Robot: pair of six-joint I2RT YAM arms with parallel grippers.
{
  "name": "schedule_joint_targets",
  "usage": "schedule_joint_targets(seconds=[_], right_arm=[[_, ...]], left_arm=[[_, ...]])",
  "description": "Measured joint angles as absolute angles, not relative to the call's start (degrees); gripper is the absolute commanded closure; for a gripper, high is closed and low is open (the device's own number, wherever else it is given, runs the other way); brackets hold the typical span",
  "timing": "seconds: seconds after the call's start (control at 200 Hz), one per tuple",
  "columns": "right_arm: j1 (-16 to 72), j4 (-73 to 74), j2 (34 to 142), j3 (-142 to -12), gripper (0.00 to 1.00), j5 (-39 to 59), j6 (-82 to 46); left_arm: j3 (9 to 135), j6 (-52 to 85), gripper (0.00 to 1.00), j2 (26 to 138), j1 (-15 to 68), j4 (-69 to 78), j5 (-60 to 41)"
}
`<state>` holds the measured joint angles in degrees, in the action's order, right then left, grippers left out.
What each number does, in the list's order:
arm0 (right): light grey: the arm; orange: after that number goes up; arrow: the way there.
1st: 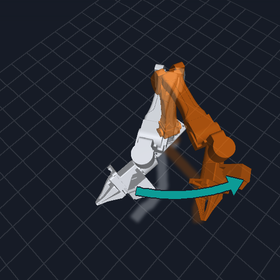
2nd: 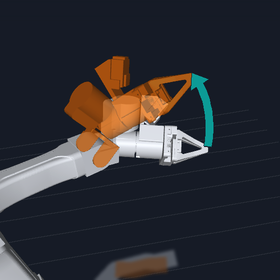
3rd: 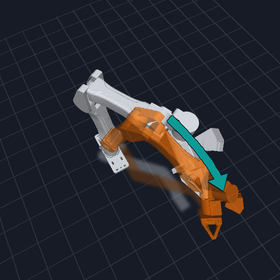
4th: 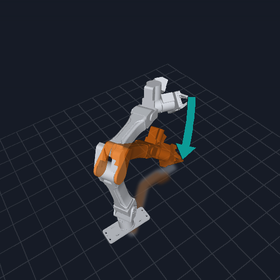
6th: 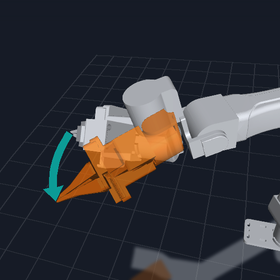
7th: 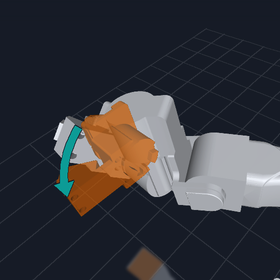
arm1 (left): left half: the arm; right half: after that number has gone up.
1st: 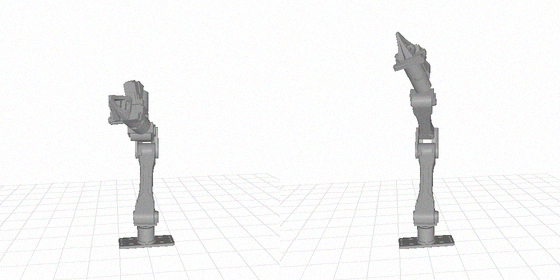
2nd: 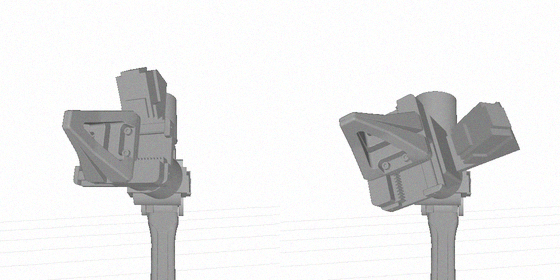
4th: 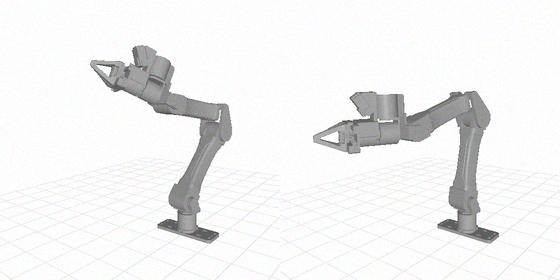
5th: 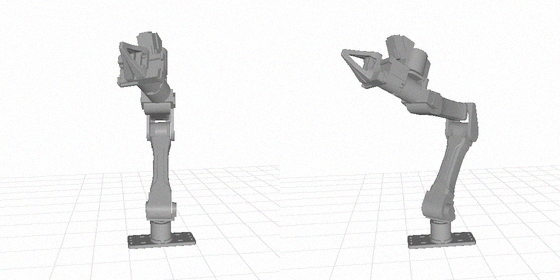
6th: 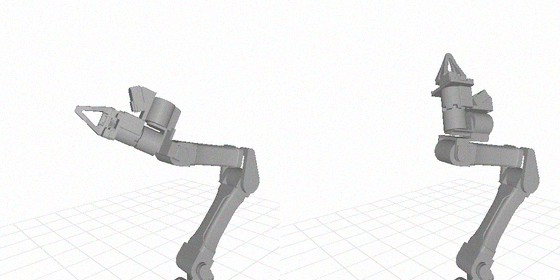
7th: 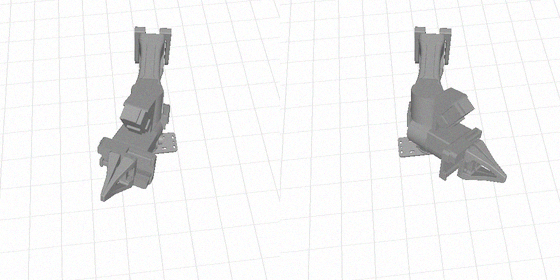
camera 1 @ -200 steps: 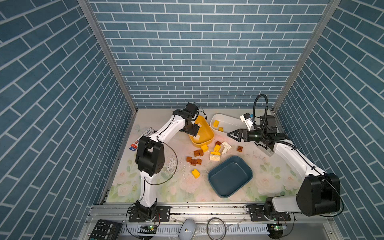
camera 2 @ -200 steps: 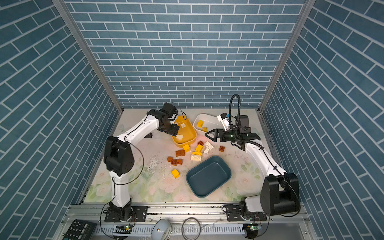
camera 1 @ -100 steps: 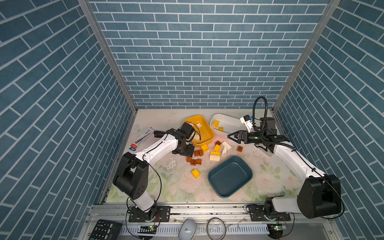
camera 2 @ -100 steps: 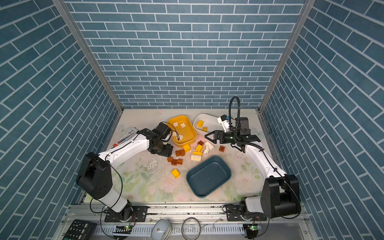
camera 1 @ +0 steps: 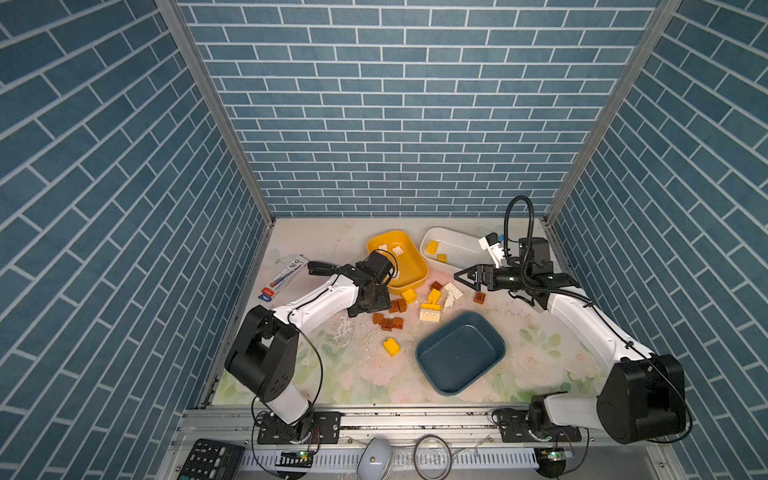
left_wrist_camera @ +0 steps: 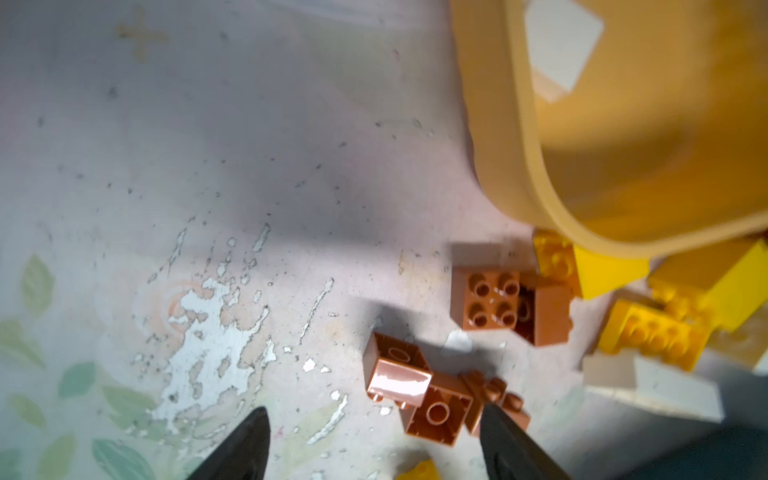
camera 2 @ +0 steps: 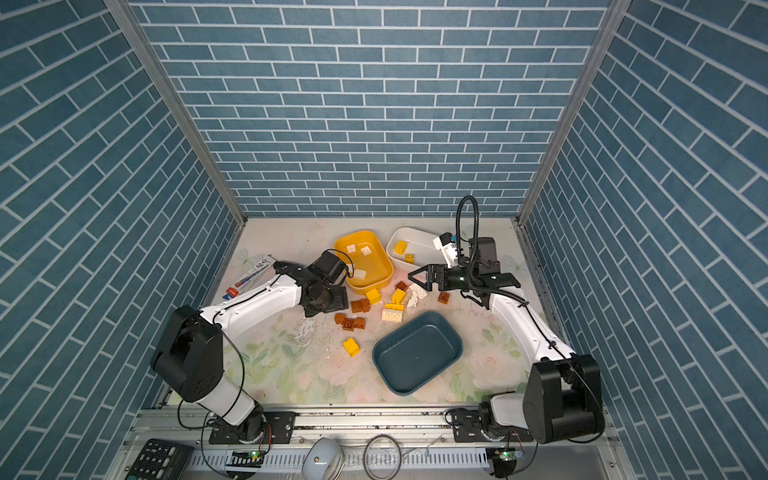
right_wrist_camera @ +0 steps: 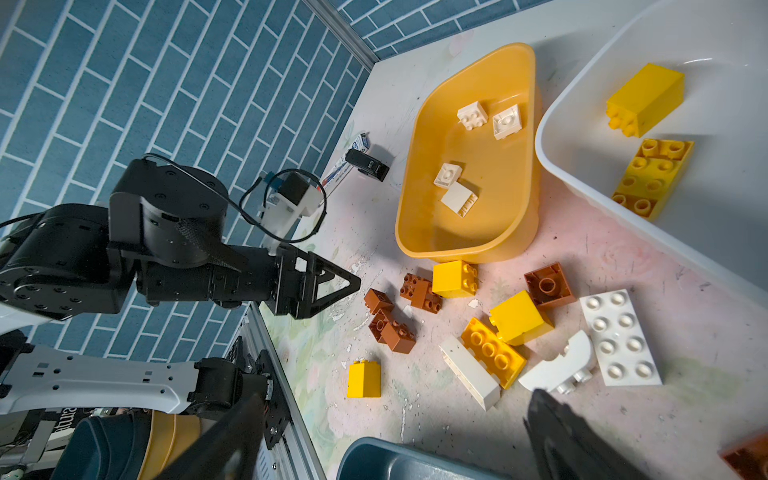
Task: Sort the legos into containers by color
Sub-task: 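Return the left gripper to the bricks and grasp a brown brick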
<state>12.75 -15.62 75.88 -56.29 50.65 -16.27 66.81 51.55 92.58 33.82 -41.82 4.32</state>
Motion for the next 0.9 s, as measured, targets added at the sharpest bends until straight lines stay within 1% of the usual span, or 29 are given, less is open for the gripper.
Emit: schedule_joint_targets(seconds=[0.19,0.31,0.395,0.565,0.735,0.9], right_arm=[[12.86,-15.59,75.88,-56.29,0.02,50.68,-16.27],[12.86,-15.59,75.88,-56.29,0.01,50.74,-16.27],[12.86,-15.62,75.88,-56.29,0.02,50.83,-16.27],[12.86,-15.59,75.88,-56.14,0.02,51.35,-16.27],[12.86,-15.62,75.85,-55.29,0.01,51.88,-16.27],[12.86,-15.66,75.85,-55.22,0.02,52.31,-16.25]], left_arm=[[66.54,74.83,0.22,92.92,36.07,-41.58,4.82],[67.57,84.33,0.25,95.9,37.15,-43.29,4.38],[67.57,89.45,0.26,97.54,37.76,-43.53,3.73],[67.57,95.48,0.31,99.42,38.17,-43.2,3.42],[67.48,98.96,0.39,100.64,38.11,-42.04,3.79],[67.46,100.44,0.51,102.98,38.11,-40.36,3.81]])
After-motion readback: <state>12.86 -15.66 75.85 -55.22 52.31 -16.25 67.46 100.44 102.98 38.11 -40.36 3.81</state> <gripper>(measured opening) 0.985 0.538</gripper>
